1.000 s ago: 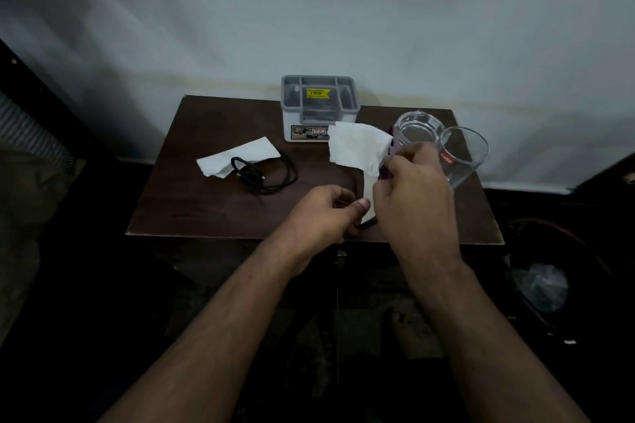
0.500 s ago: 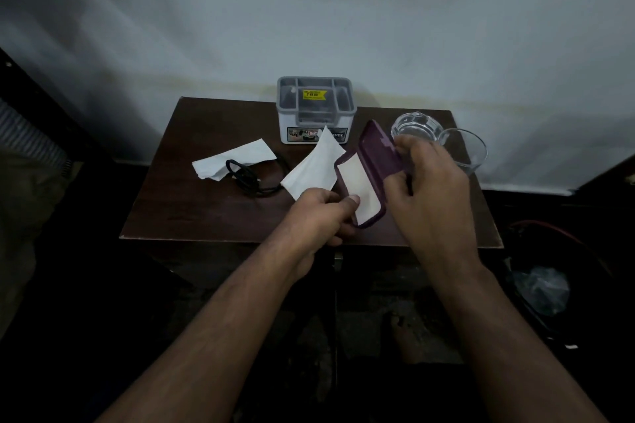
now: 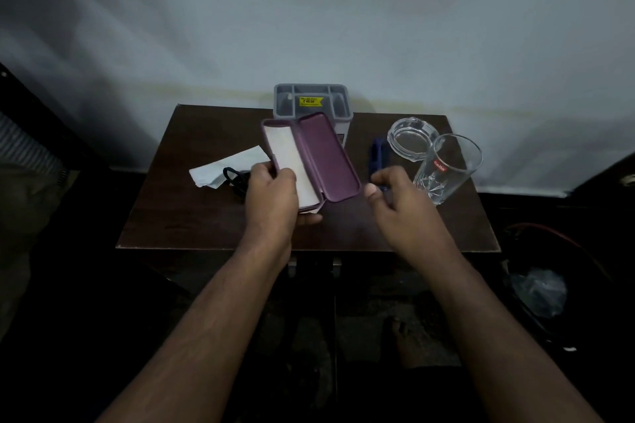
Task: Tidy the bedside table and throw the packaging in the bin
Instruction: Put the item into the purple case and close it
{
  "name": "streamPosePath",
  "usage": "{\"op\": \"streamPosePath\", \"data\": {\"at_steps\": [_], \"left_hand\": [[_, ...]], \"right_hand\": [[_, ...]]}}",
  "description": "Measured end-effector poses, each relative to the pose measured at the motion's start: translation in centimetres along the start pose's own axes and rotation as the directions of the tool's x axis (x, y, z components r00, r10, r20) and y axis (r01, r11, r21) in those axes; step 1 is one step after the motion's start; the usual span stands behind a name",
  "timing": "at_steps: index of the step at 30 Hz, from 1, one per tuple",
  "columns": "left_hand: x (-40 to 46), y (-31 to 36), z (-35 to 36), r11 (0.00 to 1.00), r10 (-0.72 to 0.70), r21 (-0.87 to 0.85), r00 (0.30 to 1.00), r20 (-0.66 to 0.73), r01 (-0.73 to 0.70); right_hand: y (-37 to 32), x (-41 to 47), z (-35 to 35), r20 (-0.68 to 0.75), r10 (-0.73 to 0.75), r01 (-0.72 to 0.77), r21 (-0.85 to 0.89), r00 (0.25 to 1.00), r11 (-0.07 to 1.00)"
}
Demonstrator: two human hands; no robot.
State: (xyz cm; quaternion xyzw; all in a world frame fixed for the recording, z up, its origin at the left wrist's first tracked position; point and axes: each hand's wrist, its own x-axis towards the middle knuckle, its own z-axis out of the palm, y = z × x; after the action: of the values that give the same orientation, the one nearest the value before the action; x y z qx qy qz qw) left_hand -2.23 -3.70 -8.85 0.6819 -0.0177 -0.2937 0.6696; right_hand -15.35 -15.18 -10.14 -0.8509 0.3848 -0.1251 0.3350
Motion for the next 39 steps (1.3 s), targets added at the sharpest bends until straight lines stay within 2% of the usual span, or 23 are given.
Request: {"op": "streamPosePath", "data": {"at_steps": [2, 4, 9, 14, 21, 25, 27, 30, 33, 36, 39], "left_hand": [[0.4, 0.0, -0.4, 0.998, 0.056, 0.034, 0.998, -0.037, -0.054], [0.5, 0.0, -0.4, 0.994, 0.088, 0.071, 0.996, -0.032, -0.086], [1.2, 0.2, 0.1, 0.999, 0.029, 0.031, 0.999, -0.014, -0.029], [1.9, 0.2, 0.1, 1.0, -0.014, 0.013, 1.0, -0.015, 0.014], [2.0, 0.4, -0.7, 0.998, -0.057, 0.032, 0.998, -0.016, 0.057], [2.0, 0.3, -1.4, 0.998, -0.05, 0.036, 0.999, -0.005, 0.05], [2.0, 0.3, -1.7, 0.998, -0.059, 0.027, 0.998, -0.008, 0.059], [2.3, 0.3, -2.1, 0.998, -0.063, -0.004, 0.998, -0.016, 0.063], [2.3, 0.1, -1.7, 0.998, -0.049, -0.042, 0.999, 0.008, 0.05], [2.1, -0.1, -0.8, 0.994, 0.019, -0.104, 0.999, 0.035, -0.016], [2.2, -0.2, -0.2, 0.987, 0.075, -0.145, 0.996, 0.039, -0.069]], "right_hand": [[0.7, 0.5, 0.1, 0.038, 0.111, -0.107, -0.094, 0.993, 0.99], [1.2, 1.0, 0.5, 0.087, 0.143, -0.124, -0.194, 0.986, 0.973], [0.6, 2.8, 2.0, 0.093, 0.124, -0.1, -0.229, 0.988, 0.968], [0.3, 4.0, 3.4, 0.101, 0.196, -0.149, -0.352, 0.975, 0.924], [0.4, 3.7, 3.1, 0.006, 0.176, -0.16, -0.388, 0.984, 0.908], [0.4, 3.1, 2.8, -0.004, 0.185, -0.18, -0.263, 0.983, 0.948], [0.3, 2.9, 2.7, -0.064, 0.115, -0.124, -0.16, 0.991, 0.979], [-1.1, 2.2, 2.0, -0.269, -0.083, 0.089, 0.008, 0.959, 0.996], [-3.6, 0.9, 1.4, -0.421, -0.223, 0.327, 0.193, 0.879, 0.925], [-5.1, -0.1, 2.2, -0.385, -0.323, 0.436, 0.257, 0.865, 0.862], [-5.6, -0.2, 3.7, -0.26, -0.344, 0.409, 0.266, 0.902, 0.873]]}}
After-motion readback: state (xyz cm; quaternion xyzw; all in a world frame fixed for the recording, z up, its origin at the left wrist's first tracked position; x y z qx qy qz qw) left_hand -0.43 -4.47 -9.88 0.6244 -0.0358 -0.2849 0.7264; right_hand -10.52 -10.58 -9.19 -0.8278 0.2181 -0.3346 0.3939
